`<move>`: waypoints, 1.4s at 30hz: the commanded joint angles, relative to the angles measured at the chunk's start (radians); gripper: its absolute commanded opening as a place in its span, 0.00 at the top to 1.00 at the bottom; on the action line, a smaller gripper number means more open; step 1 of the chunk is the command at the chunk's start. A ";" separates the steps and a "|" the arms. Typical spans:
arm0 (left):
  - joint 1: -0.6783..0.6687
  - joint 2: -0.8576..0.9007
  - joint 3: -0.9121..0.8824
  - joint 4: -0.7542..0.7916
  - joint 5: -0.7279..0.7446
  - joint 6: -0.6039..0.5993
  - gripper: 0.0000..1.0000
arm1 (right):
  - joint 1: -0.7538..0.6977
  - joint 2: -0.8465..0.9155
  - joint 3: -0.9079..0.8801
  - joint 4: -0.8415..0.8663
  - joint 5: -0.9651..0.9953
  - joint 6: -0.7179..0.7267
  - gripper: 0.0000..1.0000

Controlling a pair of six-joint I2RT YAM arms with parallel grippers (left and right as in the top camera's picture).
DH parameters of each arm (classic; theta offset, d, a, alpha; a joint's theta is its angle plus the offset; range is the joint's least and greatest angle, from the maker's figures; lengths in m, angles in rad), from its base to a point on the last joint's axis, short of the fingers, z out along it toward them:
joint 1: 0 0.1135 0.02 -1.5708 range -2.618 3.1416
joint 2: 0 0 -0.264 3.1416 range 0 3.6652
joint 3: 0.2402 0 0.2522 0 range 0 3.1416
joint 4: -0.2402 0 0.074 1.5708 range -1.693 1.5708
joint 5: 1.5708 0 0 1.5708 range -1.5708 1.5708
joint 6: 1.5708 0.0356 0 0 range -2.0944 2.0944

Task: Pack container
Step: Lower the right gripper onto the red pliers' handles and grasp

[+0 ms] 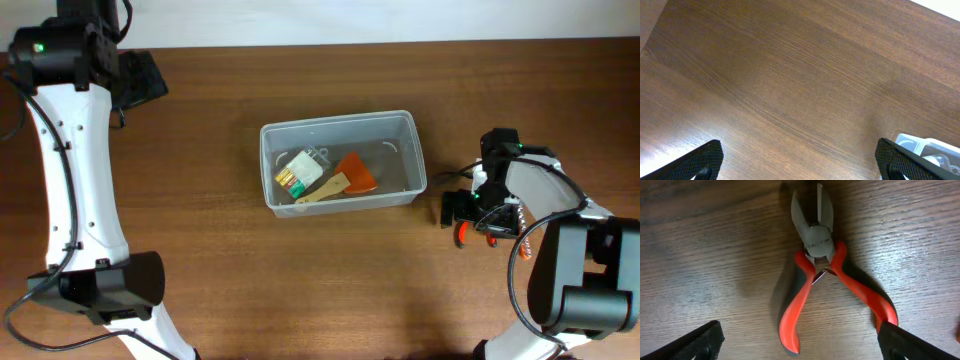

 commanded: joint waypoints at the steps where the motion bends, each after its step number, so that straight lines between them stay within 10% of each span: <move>1: 0.001 -0.008 0.002 -0.001 0.001 -0.006 0.01 | -0.002 0.009 -0.004 0.010 -0.011 0.007 0.01; 42: 0.001 -0.008 0.002 -0.001 0.001 -0.006 0.01 | -0.002 0.009 -0.004 0.017 -0.069 0.045 0.24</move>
